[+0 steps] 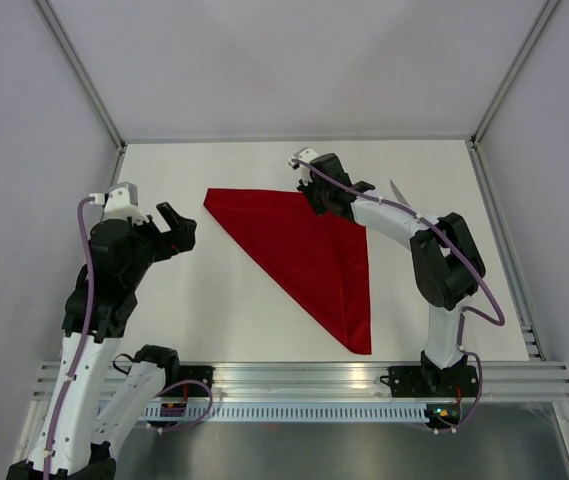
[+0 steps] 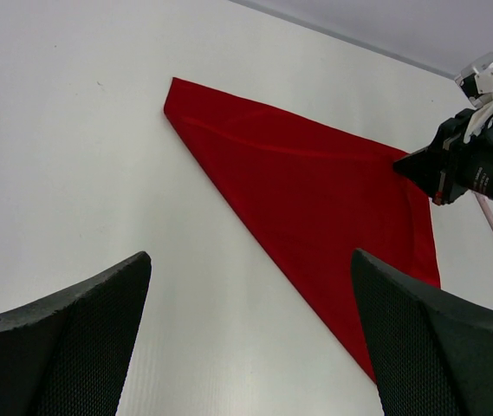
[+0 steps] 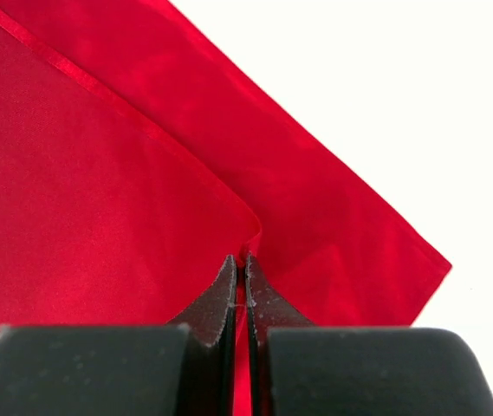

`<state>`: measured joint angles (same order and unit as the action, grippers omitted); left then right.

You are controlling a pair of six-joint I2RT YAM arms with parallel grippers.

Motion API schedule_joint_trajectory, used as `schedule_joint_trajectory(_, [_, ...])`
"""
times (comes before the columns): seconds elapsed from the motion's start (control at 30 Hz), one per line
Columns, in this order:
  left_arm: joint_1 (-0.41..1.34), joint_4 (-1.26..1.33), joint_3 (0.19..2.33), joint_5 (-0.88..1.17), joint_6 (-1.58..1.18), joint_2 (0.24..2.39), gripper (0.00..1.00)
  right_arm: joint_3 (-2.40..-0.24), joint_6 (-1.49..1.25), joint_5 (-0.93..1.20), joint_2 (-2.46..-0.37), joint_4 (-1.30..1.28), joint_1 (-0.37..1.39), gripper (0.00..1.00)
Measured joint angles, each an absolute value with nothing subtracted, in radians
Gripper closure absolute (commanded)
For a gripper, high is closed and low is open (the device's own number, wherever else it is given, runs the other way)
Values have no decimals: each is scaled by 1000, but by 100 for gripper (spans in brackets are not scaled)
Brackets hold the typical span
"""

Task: Fold the napkin, place the utensils inside, and roll it up
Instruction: Fold the napkin

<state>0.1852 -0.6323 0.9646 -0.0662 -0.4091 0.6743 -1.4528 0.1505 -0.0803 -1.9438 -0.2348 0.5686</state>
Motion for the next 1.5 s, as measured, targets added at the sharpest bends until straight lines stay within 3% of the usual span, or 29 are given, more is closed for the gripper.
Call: schedule_joint_trajectory(1.5, [185, -609, 915, -49, -409, 674, 0, -1444, 128, -81, -1996, -213, 354, 100])
